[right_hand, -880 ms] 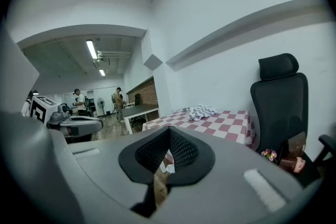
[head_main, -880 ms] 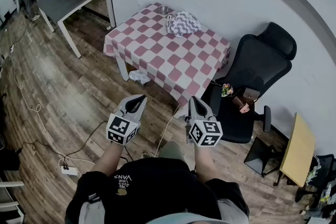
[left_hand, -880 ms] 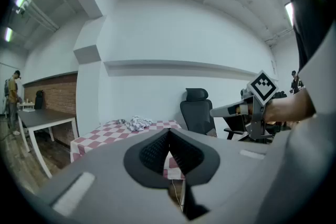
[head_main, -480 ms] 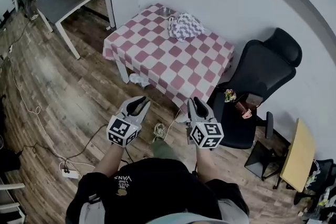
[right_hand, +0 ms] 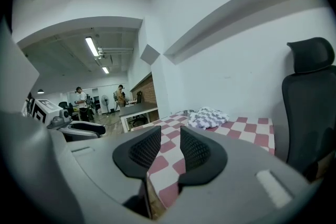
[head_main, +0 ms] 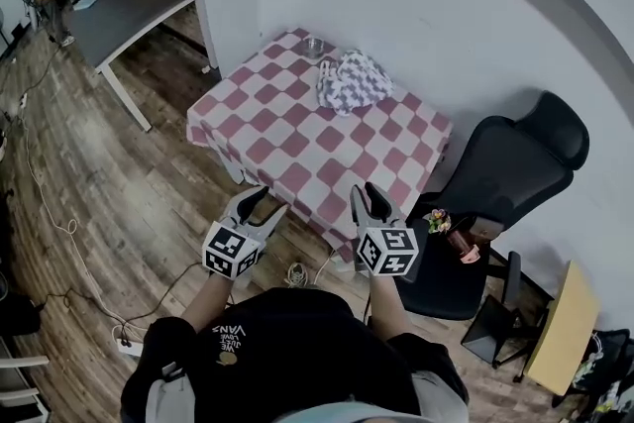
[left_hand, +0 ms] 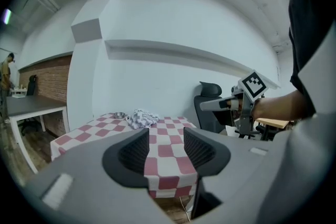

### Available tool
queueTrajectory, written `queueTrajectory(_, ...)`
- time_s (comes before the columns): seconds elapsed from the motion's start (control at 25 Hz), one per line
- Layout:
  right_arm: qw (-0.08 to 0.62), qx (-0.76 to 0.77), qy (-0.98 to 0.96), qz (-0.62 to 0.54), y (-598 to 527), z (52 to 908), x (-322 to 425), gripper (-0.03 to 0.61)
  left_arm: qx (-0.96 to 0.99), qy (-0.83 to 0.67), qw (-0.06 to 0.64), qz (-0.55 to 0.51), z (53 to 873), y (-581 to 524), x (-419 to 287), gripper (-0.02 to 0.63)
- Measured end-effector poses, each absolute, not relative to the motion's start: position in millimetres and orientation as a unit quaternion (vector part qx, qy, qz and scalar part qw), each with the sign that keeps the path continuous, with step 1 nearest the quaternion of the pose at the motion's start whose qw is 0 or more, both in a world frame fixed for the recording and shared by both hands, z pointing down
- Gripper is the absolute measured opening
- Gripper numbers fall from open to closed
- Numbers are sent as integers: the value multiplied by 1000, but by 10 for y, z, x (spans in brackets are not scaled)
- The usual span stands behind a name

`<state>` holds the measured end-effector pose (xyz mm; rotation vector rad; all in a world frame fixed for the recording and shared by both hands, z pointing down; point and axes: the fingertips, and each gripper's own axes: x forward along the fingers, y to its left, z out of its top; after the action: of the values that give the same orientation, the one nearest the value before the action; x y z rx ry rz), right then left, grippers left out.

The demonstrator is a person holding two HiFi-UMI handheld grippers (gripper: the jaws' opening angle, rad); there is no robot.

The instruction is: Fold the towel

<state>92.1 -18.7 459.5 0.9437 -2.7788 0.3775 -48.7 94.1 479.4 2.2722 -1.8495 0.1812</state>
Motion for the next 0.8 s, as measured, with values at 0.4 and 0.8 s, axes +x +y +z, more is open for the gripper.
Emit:
queueTrajectory(0.4,108,321,-930,141,-1140,4715,770,103,758,-637,122,71,4962,40,-810,178)
queueTrajectory(0.8,120,353,-914,157,-1784,4874,649,103,771,-616,136,85,5115,-788,-1196,184)
